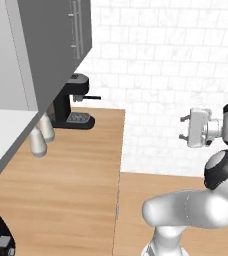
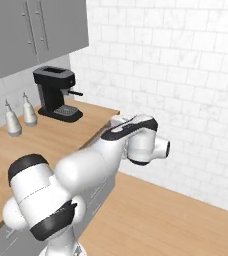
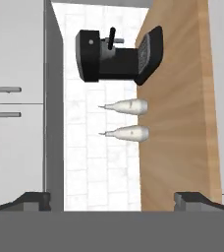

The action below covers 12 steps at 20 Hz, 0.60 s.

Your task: Take a straw from the drawer in front and place it inside the glass cup on the dining counter.

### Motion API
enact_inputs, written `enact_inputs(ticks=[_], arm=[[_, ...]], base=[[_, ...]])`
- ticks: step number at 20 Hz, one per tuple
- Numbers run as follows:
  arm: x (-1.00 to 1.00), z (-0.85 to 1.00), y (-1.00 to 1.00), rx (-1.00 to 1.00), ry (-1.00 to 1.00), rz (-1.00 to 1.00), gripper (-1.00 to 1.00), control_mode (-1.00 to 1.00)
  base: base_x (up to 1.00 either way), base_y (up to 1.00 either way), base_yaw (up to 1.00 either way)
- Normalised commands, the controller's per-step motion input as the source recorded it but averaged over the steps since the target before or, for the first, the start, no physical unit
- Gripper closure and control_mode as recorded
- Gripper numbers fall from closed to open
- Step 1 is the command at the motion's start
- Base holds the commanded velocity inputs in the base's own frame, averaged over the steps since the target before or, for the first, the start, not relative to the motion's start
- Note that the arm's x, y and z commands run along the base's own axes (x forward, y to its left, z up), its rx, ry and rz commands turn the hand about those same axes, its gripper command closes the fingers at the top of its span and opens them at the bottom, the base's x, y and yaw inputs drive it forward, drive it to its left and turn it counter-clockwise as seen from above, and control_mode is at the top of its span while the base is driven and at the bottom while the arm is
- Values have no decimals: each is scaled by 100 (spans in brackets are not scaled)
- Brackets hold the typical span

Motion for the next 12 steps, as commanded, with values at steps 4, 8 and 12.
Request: enact_inputs(ticks=[4, 8, 12], arm=[[47, -74, 1, 34, 0, 0, -100, -100], [25, -68, 14, 16, -1, 0, -100, -100], [18, -61, 27, 1, -1, 0, -100, -100]], base=[[0, 0, 0], [0, 0, 0], [0, 0, 0]])
